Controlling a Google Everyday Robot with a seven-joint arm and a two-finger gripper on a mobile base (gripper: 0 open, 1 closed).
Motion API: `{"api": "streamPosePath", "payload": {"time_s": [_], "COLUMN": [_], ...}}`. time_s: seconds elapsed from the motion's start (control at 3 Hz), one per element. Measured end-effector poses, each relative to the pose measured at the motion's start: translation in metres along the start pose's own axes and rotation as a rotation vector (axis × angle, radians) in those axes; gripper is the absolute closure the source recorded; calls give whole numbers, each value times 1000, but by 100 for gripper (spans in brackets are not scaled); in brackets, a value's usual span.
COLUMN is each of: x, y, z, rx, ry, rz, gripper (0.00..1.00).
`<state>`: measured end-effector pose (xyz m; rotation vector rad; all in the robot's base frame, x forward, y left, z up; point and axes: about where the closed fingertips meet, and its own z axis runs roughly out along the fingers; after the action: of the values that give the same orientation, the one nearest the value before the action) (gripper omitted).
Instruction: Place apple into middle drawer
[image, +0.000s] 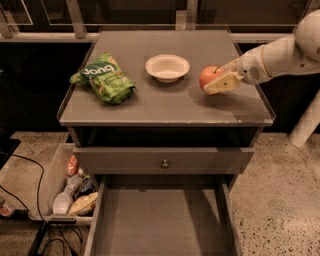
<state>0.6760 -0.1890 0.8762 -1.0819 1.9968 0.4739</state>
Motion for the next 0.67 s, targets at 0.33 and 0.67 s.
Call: {"api": "streamPosePath", "payload": {"time_s": [0.33,0.67], "x": [-1,11], "y": [26,57], "z": [-34,-65], "rx": [-1,-2], "ry": [-39,-51], "rz": [-48,-87], "gripper": [100,100]}}
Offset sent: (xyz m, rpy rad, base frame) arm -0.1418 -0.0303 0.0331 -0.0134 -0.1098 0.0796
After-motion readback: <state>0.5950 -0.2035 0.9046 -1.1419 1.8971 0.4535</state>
